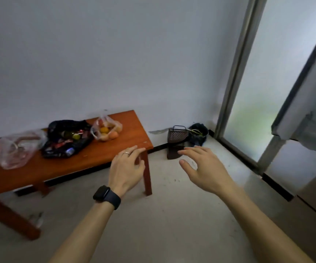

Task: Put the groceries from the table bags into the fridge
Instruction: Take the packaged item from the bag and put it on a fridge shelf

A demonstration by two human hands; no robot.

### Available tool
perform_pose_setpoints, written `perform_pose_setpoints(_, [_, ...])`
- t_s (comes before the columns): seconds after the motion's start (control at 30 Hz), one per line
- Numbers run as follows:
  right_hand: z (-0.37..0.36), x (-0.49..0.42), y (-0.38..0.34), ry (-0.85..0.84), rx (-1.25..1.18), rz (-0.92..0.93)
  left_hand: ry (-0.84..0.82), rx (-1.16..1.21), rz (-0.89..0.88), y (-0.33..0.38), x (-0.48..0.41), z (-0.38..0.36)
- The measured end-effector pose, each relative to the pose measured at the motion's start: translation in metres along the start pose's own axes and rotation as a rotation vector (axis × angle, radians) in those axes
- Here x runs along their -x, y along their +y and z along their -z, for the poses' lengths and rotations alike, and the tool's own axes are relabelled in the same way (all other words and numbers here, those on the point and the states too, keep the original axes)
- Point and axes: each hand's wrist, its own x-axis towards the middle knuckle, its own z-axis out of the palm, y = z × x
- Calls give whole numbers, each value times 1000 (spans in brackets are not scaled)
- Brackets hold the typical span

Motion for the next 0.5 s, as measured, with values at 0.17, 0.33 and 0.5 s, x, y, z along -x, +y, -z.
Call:
perform_pose_setpoints(0.17, [-57, -62, -120, -31, -22, 180, 78, -82, 142, -131, 8, 78])
perform_pose_setpoints(0.33, [-111, -108, -216, -139, -34, 319, 137, -127, 296, -233, 26, 133])
perform_pose_setpoints(0.5, [-165, -146, -285, -229, -80, 404, 137, -167, 393, -316, 38, 164])
